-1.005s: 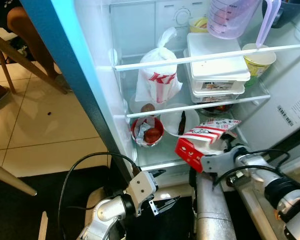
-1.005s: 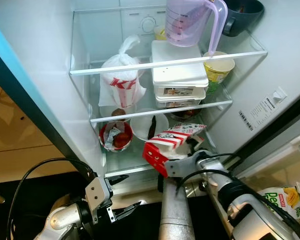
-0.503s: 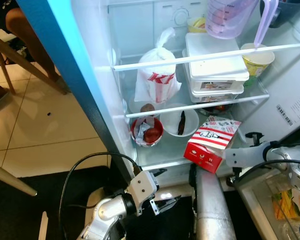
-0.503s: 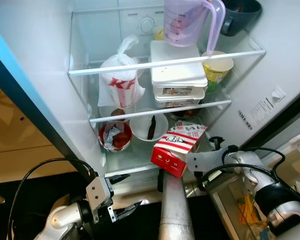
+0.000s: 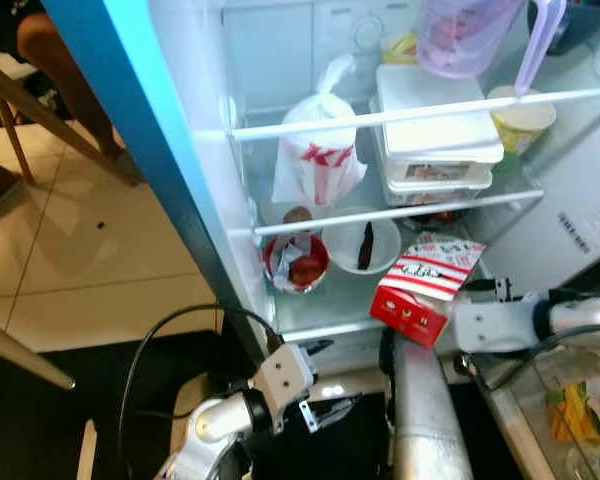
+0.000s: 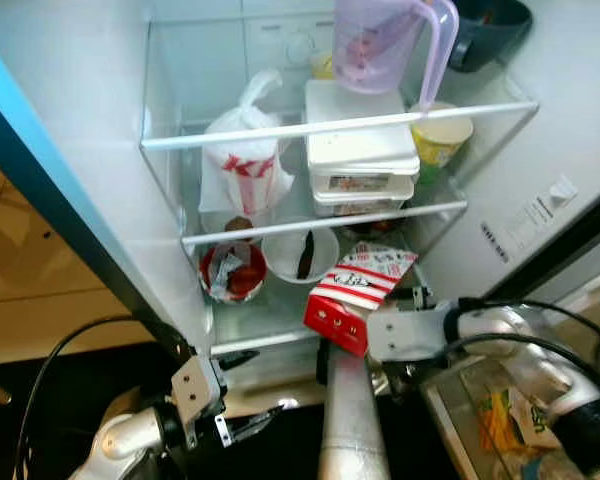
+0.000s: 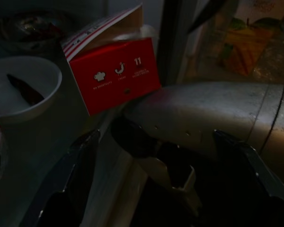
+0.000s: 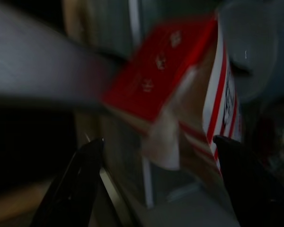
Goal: Restocking fridge
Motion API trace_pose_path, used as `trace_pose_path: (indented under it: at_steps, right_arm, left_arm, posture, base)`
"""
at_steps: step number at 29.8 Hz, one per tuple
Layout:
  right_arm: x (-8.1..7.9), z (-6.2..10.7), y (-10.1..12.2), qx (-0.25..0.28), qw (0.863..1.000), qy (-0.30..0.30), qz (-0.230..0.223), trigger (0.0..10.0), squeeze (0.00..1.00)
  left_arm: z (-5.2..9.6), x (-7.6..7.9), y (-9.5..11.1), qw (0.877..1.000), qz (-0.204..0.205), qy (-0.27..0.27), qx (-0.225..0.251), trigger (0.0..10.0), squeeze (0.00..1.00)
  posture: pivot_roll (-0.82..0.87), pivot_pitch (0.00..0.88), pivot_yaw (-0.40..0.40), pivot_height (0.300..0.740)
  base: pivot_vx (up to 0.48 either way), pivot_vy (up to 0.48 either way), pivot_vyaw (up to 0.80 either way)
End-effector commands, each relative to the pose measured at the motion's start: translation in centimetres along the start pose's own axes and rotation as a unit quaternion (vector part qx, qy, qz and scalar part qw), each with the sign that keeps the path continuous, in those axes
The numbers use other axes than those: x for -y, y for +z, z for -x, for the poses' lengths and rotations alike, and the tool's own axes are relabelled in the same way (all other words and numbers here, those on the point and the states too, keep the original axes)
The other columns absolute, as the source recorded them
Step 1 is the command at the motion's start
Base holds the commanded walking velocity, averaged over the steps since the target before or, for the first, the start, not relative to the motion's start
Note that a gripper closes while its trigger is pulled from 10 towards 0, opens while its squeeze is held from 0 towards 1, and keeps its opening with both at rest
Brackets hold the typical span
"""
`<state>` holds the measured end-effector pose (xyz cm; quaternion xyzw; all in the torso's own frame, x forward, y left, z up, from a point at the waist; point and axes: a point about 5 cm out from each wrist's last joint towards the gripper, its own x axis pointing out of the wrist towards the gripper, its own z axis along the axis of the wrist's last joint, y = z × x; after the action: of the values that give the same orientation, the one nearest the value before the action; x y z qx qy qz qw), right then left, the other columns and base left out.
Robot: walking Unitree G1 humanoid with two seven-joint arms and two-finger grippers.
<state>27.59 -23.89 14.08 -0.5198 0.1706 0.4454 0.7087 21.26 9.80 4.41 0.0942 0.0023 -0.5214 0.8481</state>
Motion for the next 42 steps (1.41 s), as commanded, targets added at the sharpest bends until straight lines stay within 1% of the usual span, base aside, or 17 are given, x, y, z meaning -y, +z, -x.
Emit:
trace_pose_path:
  at_steps: [1,5,8,10,13,15,16,17,19,20,26,27,28,30,31,32,42]
  right_arm:
    - [-0.1,0.2,0.8,0.036,0.999,0.006,-0.011,10.0,0.0]
    - [1.1,-0.7,2.6,0.093,0.994,-0.047,-0.041,10.0,0.0]
    - [1.4,-1.5,2.9,0.098,0.991,-0.067,-0.056,10.0,0.0]
    - [1.6,-2.1,3.0,0.096,0.99,-0.079,-0.068,10.0,0.0]
    - [1.4,-3.9,2.4,0.069,0.986,-0.093,-0.121,10.0,0.0]
    - [0.7,-5.4,1.3,0.038,0.977,-0.101,-0.182,10.0,0.0]
    - [0.7,-5.4,1.3,0.038,0.977,-0.101,-0.182,10.0,0.0]
    - [0.5,-5.8,0.9,0.024,0.972,-0.106,-0.21,9.3,0.0]
    - [0.4,-5.9,0.6,0.017,0.968,-0.11,-0.225,9.3,0.0]
    - [0.3,-5.9,0.3,0.014,0.963,-0.119,-0.243,0.0,0.0]
    - [0.5,-5.7,-0.2,0.02,0.951,-0.136,-0.278,0.0,0.0]
    - [0.8,-5.5,-0.2,0.032,0.942,-0.146,-0.302,0.0,0.0]
    - [0.8,-5.5,-0.2,0.032,0.942,-0.146,-0.302,0.0,0.0]
    - [1.0,-5.4,-0.3,0.049,0.924,-0.15,-0.349,0.0,0.0]
    - [1.0,-5.4,-0.3,0.049,0.924,-0.15,-0.349,0.0,0.0]
    - [0.6,-5.7,-0.2,0.053,0.914,-0.136,-0.379,0.0,0.0]
    - [-2.6,-8.5,0.4,0.009,0.904,-0.1,-0.417,0.0,0.0]
  left_arm:
    - [0.1,0.5,-0.4,1.0,0.006,-0.005,-0.007,10.0,0.0]
    - [0.0,0.4,-0.4,1.0,0.006,-0.005,-0.006,10.0,0.0]
    - [-0.1,0.4,-0.4,1.0,0.006,-0.005,-0.005,10.0,0.0]
    - [-0.1,0.4,-0.4,1.0,0.006,-0.005,-0.005,10.0,0.0]
    - [-0.2,0.4,-0.3,1.0,0.006,-0.003,-0.003,10.0,0.0]
    - [-0.3,0.3,-0.2,1.0,0.007,0.004,0.0,10.0,0.0]
    - [-0.3,0.3,-0.2,1.0,0.007,0.004,0.0,10.0,0.0]
    - [-0.3,0.2,-0.2,1.0,0.008,0.009,0.001,10.0,0.0]
    - [-0.3,0.2,-0.1,1.0,0.009,0.012,0.002,10.0,0.0]
    - [-0.3,0.1,-0.1,1.0,0.011,0.016,0.004,10.0,0.0]
    - [-0.3,0.1,-0.1,1.0,0.014,0.021,0.006,10.0,0.0]
    - [-0.4,0.2,-0.1,1.0,0.015,0.022,0.007,10.0,0.0]
    - [-0.4,0.2,-0.1,1.0,0.015,0.022,0.007,10.0,0.0]
    - [-0.5,0.3,-0.1,1.0,0.017,0.022,0.008,10.0,0.0]
    - [-0.5,0.3,-0.1,1.0,0.017,0.022,0.008,10.0,0.0]
    - [-0.5,0.3,-0.1,1.0,0.017,0.022,0.008,10.0,0.0]
    - [-0.5,0.3,-0.1,1.0,0.016,0.021,0.006,10.0,0.0]
  posture:
    - [-0.1,0.225,0.014,0.3]
    - [-0.11,0.223,0.013,0.3]
    - [-0.11,0.221,0.011,0.3]
    - [-0.11,0.221,0.011,0.3]
    - [-0.1,0.22,0.01,0.3]
    - [-0.1,0.22,0.01,0.3]
    - [-0.1,0.22,0.01,0.3]
    - [-0.1,0.22,0.01,0.3]
    - [-0.1,0.22,0.01,0.3]
    - [-0.09,0.221,0.011,0.3]
    - [-0.09,0.221,0.011,0.3]
    - [-0.09,0.225,0.009,0.3]
    - [-0.09,0.225,0.009,0.3]
    - [-0.1,0.224,0.009,0.3]
    - [-0.1,0.224,0.009,0.3]
    - [-0.1,0.223,0.009,0.3]
    - [-0.1,0.224,0.014,0.3]
  base:
    - [0.0,0.0,0.0]
    - [0.0,0.0,0.0]
    - [0.0,0.0,0.0]
    - [0.0,0.0,0.0]
    - [0.0,0.0,0.0]
    - [0.0,0.0,0.0]
    - [0.0,0.0,0.0]
    - [0.0,0.0,0.0]
    - [0.0,0.0,0.0]
    - [0.0,0.0,0.0]
    - [0.0,0.0,0.0]
    - [0.0,0.0,0.0]
    - [0.0,0.0,0.0]
    - [0.0,0.0,0.0]
    - [0.0,0.0,0.0]
    - [0.0,0.0,0.0]
    - [0.0,0.0,0.0]
